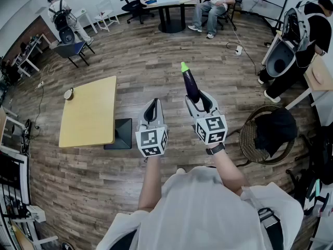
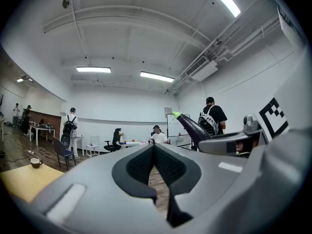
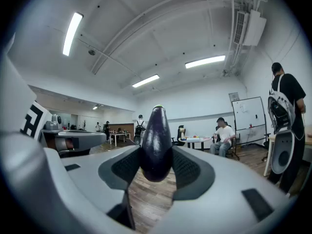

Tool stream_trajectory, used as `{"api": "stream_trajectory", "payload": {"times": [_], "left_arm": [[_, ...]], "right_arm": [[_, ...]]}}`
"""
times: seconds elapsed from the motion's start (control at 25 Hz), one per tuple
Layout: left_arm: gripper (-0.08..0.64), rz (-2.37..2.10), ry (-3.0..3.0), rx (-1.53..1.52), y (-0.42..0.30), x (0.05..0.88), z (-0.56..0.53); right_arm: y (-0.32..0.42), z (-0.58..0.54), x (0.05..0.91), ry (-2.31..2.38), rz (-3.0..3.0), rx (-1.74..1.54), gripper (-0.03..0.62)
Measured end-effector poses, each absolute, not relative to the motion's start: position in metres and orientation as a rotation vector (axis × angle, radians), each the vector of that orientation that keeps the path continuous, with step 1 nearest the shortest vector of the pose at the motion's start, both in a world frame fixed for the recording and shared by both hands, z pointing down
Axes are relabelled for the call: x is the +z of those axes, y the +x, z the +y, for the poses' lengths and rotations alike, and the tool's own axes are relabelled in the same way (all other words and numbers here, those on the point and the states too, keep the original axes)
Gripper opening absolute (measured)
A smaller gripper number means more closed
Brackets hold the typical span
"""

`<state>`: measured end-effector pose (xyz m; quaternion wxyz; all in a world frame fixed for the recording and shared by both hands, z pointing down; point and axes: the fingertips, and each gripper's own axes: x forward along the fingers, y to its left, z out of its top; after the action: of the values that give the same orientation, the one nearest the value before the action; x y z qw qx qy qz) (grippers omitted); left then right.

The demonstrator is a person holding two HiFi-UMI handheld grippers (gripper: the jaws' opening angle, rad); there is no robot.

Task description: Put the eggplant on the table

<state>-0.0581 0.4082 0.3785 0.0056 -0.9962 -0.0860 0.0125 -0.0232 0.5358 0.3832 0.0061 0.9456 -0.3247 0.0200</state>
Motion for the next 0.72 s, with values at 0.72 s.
{"api": "stream_trajectory", "payload": {"times": [0.72], "left_arm": [[0.011, -0.14, -3.156, -0.136, 0.042, 0.427, 0.368]], "right_arm": [[0.076, 0.491, 0.437, 2.947, -1.167, 0.254, 0.206]]}}
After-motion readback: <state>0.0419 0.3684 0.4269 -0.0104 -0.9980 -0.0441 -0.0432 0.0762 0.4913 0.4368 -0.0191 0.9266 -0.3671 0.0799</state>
